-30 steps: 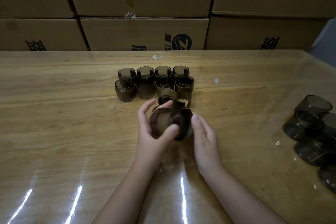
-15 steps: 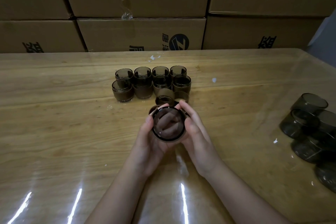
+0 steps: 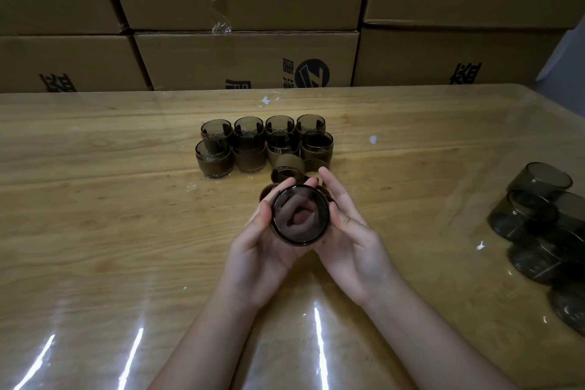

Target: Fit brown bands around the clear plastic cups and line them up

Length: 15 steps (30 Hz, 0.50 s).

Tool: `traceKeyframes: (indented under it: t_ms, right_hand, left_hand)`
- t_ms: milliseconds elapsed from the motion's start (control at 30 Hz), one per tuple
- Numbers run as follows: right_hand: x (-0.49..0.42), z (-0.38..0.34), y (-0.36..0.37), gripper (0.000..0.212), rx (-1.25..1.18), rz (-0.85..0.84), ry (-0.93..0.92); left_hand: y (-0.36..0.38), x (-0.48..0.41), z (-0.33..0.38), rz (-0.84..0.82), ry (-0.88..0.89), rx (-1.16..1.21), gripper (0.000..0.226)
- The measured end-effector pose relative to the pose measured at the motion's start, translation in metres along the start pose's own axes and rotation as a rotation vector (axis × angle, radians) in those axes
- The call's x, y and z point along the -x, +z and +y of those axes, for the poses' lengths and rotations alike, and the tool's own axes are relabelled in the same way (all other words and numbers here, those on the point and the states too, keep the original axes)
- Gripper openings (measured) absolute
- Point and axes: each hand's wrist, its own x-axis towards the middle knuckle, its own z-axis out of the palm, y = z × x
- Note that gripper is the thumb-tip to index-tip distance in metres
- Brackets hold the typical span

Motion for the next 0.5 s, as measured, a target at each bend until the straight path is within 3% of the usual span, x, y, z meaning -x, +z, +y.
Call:
traceKeyframes:
  t_ms: [133, 233, 300, 400, 500]
  right_hand:
    - [0.001, 0.001, 0.001, 0.058, 0.02, -0.015, -0.024]
    - [0.002, 0.006, 0.003, 0.048, 0.248, 0.044, -0.074]
    - [0.004, 0.008, 0.002, 0.051, 0.477, 0.08, -0.136]
    - [0.009, 0.012, 0.0, 0.058, 0.832, 0.019, -0.222]
    - [0.011, 0.018, 0.0, 0.06, 1.026, -0.06, -0.249]
  left_hand:
    - [0.0, -0.001, -0.001, 0.041, 0.042, -0.056, 0.085]
    - [0.001, -0.001, 0.001, 0.142, 0.153, -0.206, 0.087]
    - [-0.002, -0.001, 0.004, 0.209, 0.269, -0.451, 0.084]
    - [-0.006, 0.0, 0.007, 0.283, 0.376, -0.899, 0.056]
    - [-0.009, -0.001, 0.001, 0.336, 0.388, -0.946, 0.044]
